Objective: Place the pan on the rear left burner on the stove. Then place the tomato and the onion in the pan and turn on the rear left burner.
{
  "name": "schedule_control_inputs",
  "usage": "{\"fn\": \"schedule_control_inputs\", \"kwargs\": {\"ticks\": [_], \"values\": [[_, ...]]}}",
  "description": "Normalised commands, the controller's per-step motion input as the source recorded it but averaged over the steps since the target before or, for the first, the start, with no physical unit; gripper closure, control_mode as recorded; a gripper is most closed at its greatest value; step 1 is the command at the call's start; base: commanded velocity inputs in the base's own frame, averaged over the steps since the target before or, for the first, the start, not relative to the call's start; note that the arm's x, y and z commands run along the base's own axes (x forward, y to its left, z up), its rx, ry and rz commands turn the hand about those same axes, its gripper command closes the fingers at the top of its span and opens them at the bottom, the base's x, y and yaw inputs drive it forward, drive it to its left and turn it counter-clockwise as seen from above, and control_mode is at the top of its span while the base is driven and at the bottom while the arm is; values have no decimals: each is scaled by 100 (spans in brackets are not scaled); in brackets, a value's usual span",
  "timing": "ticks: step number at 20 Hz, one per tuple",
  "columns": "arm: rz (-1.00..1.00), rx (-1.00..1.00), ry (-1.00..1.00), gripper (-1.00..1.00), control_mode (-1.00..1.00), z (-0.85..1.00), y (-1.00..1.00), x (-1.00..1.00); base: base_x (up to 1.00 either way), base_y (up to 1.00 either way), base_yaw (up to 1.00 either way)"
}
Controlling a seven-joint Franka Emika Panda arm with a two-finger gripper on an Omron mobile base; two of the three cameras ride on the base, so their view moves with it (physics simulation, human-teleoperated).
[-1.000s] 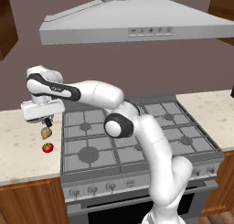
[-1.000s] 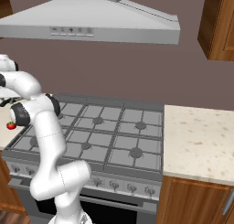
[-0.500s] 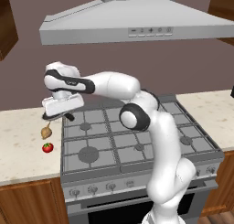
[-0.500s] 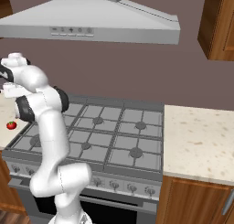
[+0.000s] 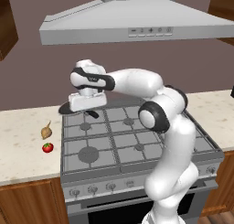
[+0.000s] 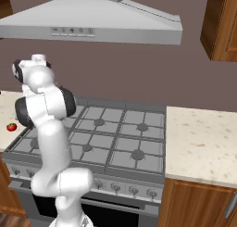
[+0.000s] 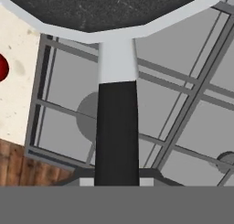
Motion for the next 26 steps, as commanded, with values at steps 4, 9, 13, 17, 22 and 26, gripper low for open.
{"fn": "schedule_control_inputs", "kwargs": {"ticks": [4, 9, 13, 17, 22, 26], "values": [[0, 14, 0, 100, -100, 0, -61, 0, 0, 0, 0], [11, 1, 0, 100, -100, 0, -39, 1, 0, 0, 0], [21, 0, 0, 100, -100, 0, -31, 4, 0, 0, 0], [23, 0, 0, 100, -100, 0, -39, 6, 0, 0, 0], [17, 2, 1, 100, -100, 0, -38, 10, 0, 0, 0], [0, 0, 8, 100, -100, -21, -33, 41, 0, 0, 0]]}}
